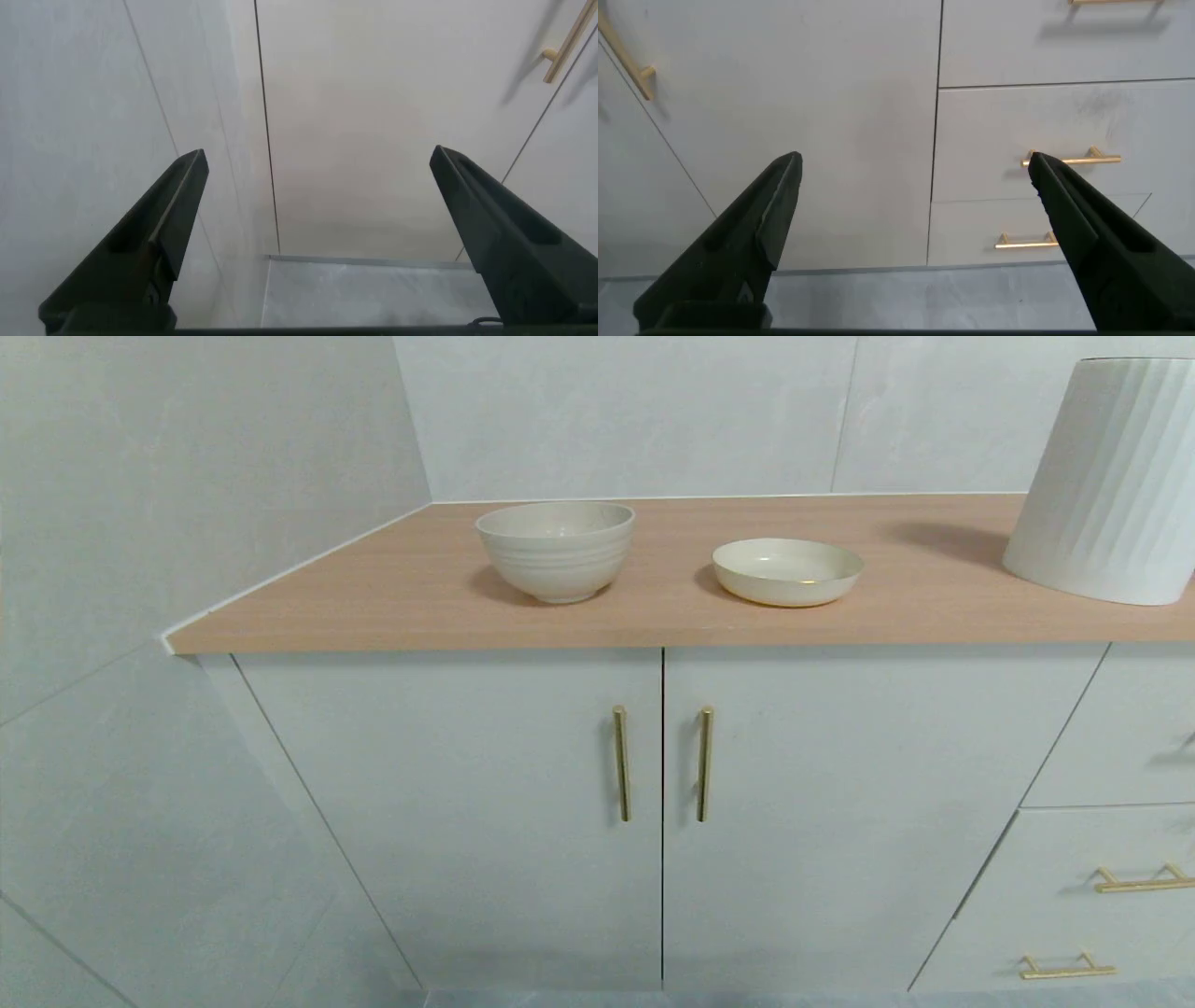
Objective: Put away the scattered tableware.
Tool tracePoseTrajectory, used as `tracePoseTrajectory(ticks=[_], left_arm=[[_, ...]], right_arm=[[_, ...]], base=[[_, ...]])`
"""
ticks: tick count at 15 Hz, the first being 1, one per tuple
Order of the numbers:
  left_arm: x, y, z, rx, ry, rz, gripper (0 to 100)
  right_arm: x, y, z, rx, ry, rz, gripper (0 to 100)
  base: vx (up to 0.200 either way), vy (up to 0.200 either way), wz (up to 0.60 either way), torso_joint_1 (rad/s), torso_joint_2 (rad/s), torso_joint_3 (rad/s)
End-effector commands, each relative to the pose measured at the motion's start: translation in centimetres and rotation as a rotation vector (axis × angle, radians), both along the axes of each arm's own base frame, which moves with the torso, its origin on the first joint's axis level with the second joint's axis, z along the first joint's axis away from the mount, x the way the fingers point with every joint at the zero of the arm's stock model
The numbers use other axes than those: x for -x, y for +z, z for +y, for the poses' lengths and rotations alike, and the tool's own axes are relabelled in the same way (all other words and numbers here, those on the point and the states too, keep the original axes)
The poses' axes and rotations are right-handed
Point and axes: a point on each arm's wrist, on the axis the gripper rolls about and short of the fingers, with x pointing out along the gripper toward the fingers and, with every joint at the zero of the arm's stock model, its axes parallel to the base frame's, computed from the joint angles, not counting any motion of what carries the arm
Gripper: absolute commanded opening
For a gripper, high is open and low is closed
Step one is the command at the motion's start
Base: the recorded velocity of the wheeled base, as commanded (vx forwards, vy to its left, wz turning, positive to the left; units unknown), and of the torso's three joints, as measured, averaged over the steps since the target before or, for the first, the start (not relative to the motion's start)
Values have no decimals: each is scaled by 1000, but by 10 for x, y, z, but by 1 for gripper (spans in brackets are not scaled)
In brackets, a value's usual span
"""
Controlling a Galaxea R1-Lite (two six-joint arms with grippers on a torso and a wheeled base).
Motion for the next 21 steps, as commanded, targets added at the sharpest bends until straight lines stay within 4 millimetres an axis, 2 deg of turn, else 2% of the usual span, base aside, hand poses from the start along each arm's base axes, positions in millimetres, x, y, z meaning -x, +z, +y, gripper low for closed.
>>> tracePoseTrajectory(ticks=[1,6,7,8,9,11,13,14,15,18,21], left_arm=[[0,0,0,0,1,0,100],[0,0,0,0,1,0,100],[0,0,0,0,1,0,100],[0,0,0,0,1,0,100],[0,0,0,0,1,0,100],[0,0,0,0,1,0,100],[0,0,0,0,1,0,100],[0,0,0,0,1,0,100],[0,0,0,0,1,0,100],[0,0,0,0,1,0,100],[0,0,0,0,1,0,100]], right_arm=[[0,0,0,1,8,0,100],[-1,1,1,57,45,20,100],[-4,12,1,66,69,38,100],[-9,58,2,27,145,21,100],[-20,91,4,-31,236,43,100],[-78,128,14,-57,446,232,100],[-136,141,42,-52,600,401,100],[-154,142,53,-60,624,451,100],[-177,144,78,-74,695,515,100],[-217,139,128,-173,768,657,100],[-253,130,154,-177,797,695,100]], base=[[0,0,0,0,0,0],[0,0,0,0,0,0],[0,0,0,0,0,0],[0,0,0,0,0,0],[0,0,0,0,0,0],[0,0,0,0,0,0],[0,0,0,0,0,0],[0,0,0,0,0,0],[0,0,0,0,0,0],[0,0,0,0,0,0],[0,0,0,0,0,0]])
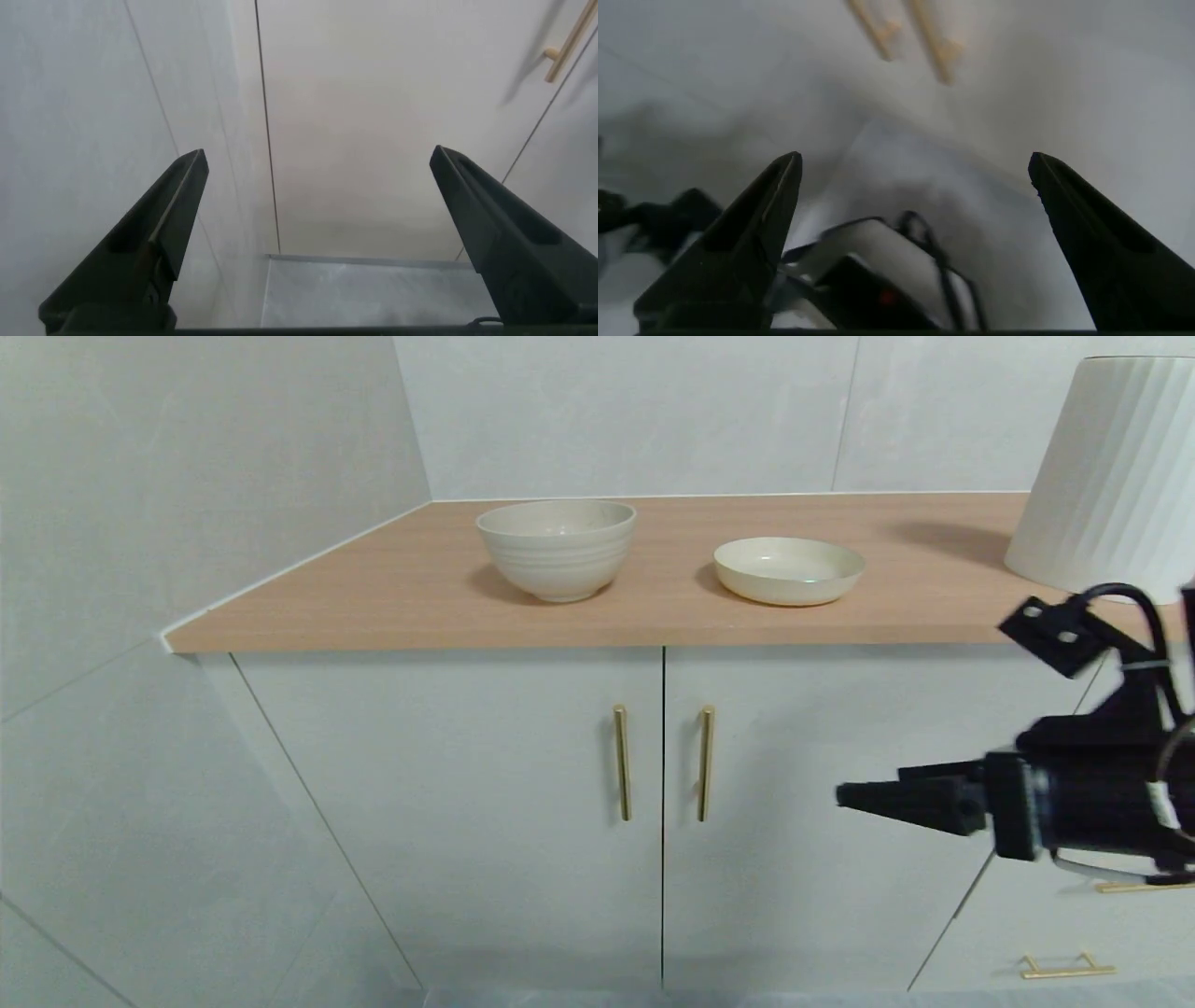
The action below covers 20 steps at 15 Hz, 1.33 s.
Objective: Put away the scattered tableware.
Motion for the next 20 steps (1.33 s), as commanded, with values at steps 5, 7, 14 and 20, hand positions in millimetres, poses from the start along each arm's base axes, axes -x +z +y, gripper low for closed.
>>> tracePoseTrajectory(ticks=[5,7,14,20], left_arm=[[0,0,0,0,1,0,100],[0,0,0,0,1,0,100],[0,0,0,0,1,0,100],[0,0,0,0,1,0,100]], right_arm=[[-88,-66,78,1,97,77,100],[-96,-74,83,-38,95,12,100],[-101,-94,102,-108,66,-60,100],[-106,-104,114,-186,-26,-155,100]], base=[[0,0,0,0,0,0],[0,0,0,0,0,0],[0,0,0,0,0,0],[0,0,0,0,0,0]])
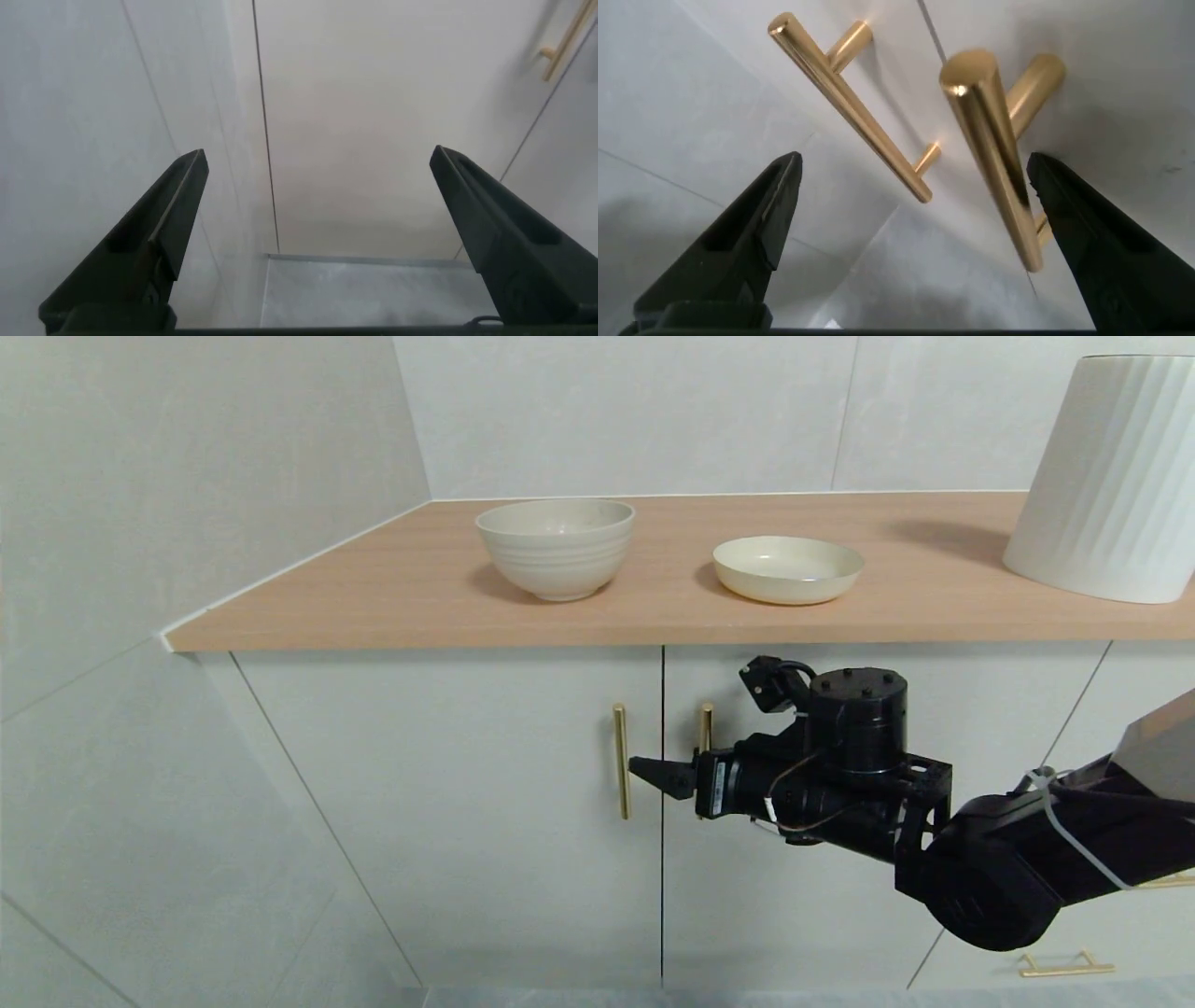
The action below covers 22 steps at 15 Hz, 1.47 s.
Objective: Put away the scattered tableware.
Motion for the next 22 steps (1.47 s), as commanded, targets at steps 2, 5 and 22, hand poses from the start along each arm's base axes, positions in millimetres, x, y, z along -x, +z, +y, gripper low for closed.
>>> tracePoseTrajectory(ticks=[2,5,22], left_arm=[[0,0,0,0,1,1,100],[0,0,0,0,1,1,100],[0,0,0,-26,1,3,100]], right_arm=[[2,-4,0,-14,-7,26,100],[8,-1,-3,-37,32,48,100],[69,6,-30,-68,303,86,100]], base=[[0,0,0,0,0,0],[0,0,0,0,0,0],[0,0,0,0,0,0]])
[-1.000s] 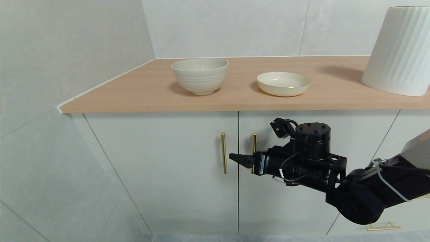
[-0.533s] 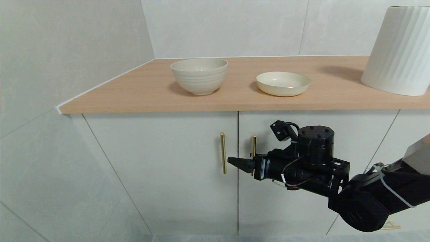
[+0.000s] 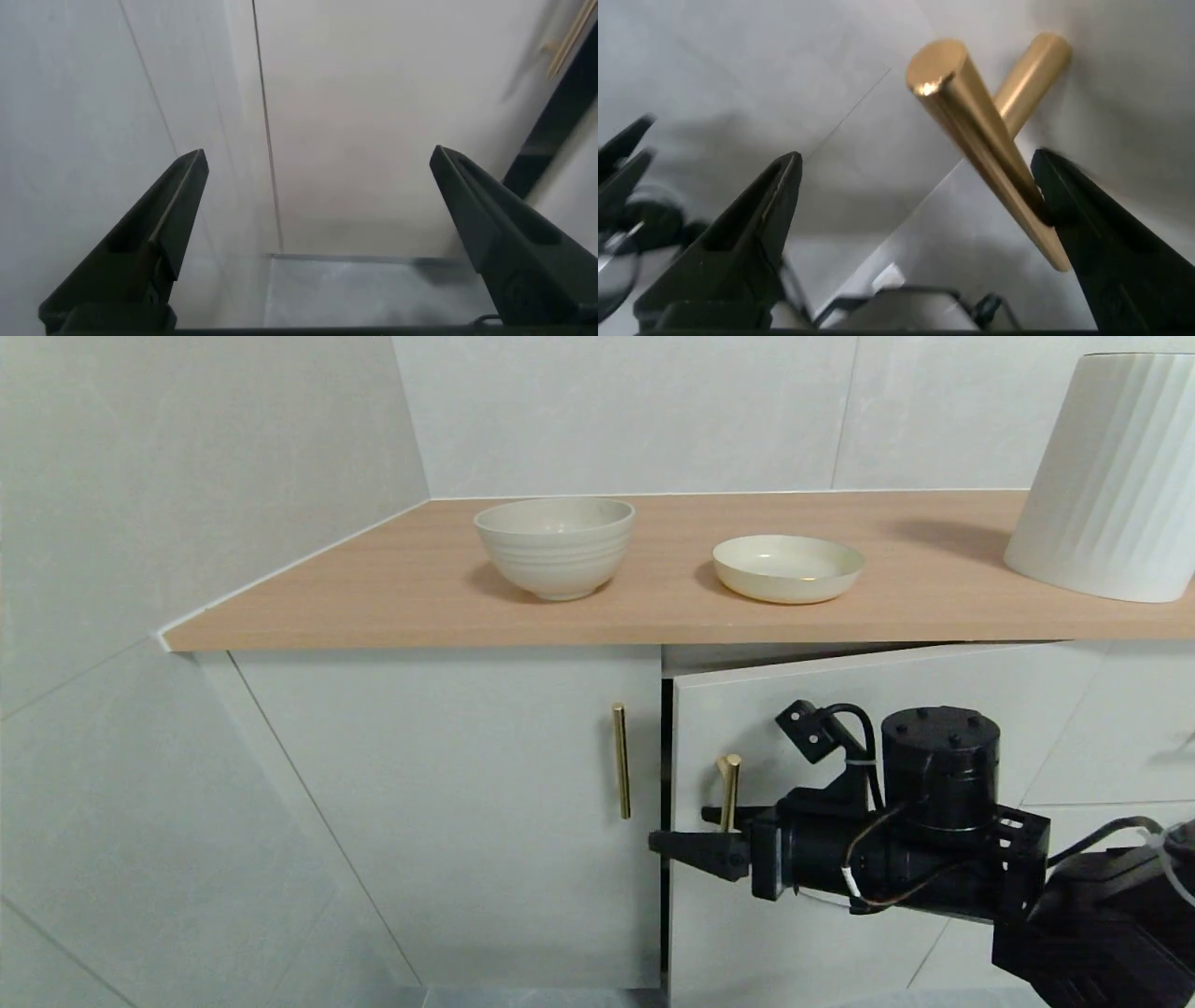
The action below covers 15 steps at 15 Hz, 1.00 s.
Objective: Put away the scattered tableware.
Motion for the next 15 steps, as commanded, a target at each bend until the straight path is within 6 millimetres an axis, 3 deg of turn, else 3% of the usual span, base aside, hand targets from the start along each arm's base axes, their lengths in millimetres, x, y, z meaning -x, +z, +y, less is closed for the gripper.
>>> tracePoseTrajectory(ticks=[1,7,10,13,15], left_arm=[[0,0,0,1,1,0,100],[0,8,-1,-78,-62,3,100],[-8,52,-6,-49,-276,112,100],[-59,101,-10,3,-459,292,100],[-110,117,-22,55,-682,451,100]], right_arm=[[16,10,-13,-15,14,-15,100],[29,6,-23,2,31,3,100],[34,5,-21,6,48,8,100],[37,4,-20,5,75,14,100],[40,2,-19,5,110,26,100]], base=[[0,0,0,0,0,0],[0,0,0,0,0,0],[0,0,0,0,0,0],[0,0,0,0,0,0],[0,0,0,0,0,0]])
